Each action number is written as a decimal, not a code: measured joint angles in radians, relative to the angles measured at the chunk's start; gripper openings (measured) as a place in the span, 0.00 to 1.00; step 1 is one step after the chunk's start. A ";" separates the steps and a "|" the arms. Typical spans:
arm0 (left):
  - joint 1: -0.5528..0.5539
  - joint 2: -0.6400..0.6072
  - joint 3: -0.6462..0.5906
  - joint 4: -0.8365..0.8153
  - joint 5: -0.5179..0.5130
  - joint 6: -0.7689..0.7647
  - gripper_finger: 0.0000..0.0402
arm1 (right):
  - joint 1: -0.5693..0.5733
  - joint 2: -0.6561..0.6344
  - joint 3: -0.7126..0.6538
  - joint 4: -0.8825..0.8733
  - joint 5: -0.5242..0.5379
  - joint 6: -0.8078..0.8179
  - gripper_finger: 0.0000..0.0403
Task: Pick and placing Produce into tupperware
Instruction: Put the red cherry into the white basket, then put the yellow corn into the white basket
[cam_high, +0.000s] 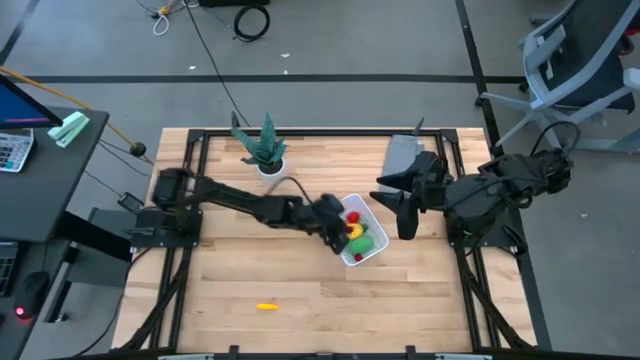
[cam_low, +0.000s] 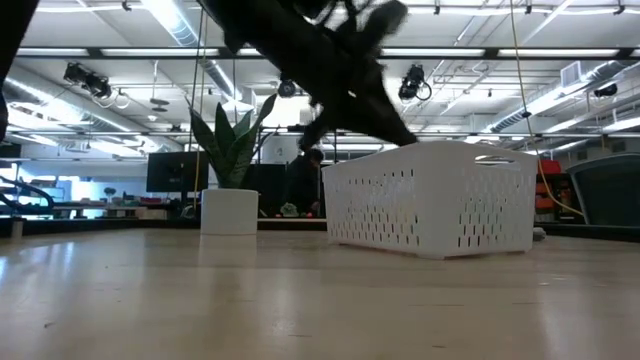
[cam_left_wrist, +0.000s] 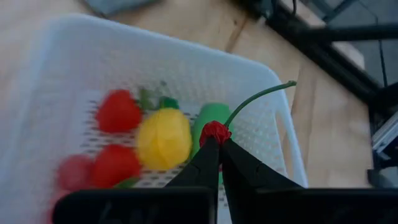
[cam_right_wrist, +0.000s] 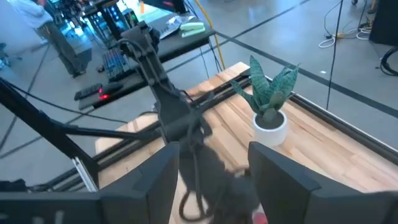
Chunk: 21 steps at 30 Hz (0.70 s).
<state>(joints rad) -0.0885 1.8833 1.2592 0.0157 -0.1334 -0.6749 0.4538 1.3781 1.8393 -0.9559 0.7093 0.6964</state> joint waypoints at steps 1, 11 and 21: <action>-0.006 0.031 0.017 0.014 0.004 0.000 0.04 | 0.001 0.000 0.000 -0.010 -0.001 0.000 0.50; -0.030 0.065 0.079 -0.013 0.053 0.040 0.26 | 0.001 0.001 -0.001 -0.168 -0.037 0.019 0.50; -0.007 0.048 0.379 -0.568 0.381 0.094 0.47 | 0.001 0.001 -0.001 -0.281 -0.041 0.066 0.50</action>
<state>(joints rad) -0.0960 1.9313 1.6383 -0.5520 0.2481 -0.5810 0.4545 1.3792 1.8381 -1.2366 0.6679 0.7625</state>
